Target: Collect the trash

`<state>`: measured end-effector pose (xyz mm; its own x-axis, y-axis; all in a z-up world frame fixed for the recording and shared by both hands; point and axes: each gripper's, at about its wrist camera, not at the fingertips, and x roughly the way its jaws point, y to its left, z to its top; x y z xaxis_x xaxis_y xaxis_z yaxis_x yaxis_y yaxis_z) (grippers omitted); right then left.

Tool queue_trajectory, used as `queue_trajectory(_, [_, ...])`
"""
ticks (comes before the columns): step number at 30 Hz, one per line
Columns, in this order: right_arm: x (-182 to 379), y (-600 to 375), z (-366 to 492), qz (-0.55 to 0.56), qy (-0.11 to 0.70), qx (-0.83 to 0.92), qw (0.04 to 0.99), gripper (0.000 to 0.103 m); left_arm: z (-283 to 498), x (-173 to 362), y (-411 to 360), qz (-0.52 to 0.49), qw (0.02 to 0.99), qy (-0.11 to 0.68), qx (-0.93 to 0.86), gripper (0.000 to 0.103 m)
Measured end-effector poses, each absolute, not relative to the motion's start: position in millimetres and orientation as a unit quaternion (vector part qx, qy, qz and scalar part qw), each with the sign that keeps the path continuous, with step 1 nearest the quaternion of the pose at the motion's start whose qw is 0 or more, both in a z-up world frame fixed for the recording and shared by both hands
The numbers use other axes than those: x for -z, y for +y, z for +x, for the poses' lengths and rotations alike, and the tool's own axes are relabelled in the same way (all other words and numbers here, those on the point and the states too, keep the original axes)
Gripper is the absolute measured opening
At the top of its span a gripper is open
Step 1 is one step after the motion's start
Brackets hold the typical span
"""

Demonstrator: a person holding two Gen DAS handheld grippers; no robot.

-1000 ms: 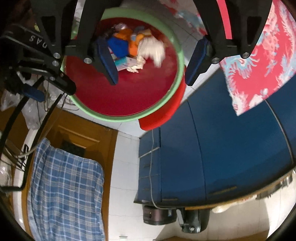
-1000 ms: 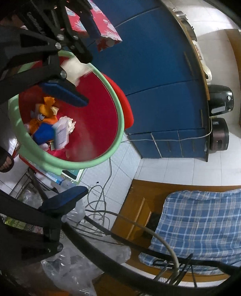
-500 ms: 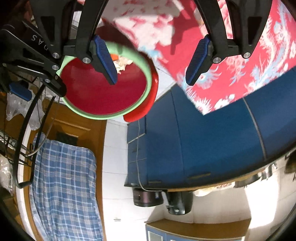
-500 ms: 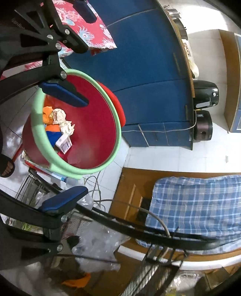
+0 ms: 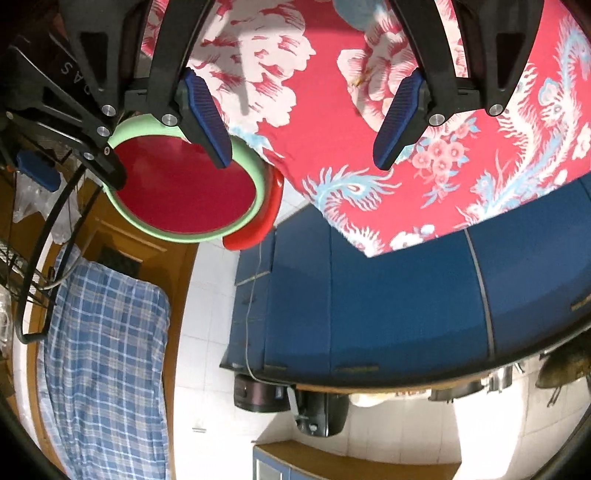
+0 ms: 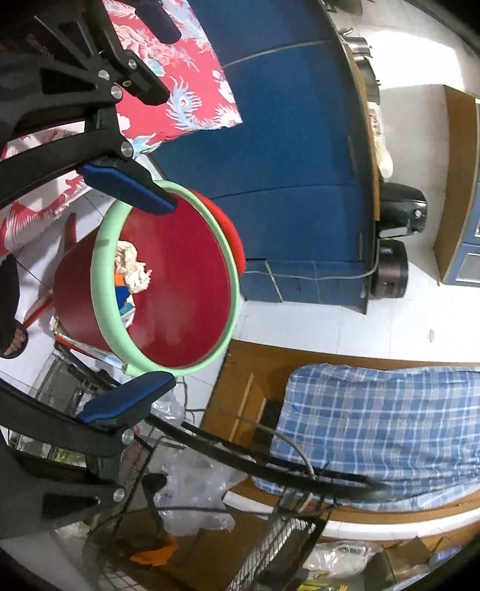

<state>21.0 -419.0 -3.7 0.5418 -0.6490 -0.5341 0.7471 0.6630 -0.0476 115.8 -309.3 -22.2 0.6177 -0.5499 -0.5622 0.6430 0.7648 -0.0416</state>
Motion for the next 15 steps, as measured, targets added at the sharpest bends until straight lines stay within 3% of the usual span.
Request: queue_trajectory(15, [3.7, -406.9, 26.7, 0.048, 0.270, 0.404, 0.873, 0.083, 112.0, 21.5, -299.7, 0.064, 0.906, 0.271, 0.318, 0.080])
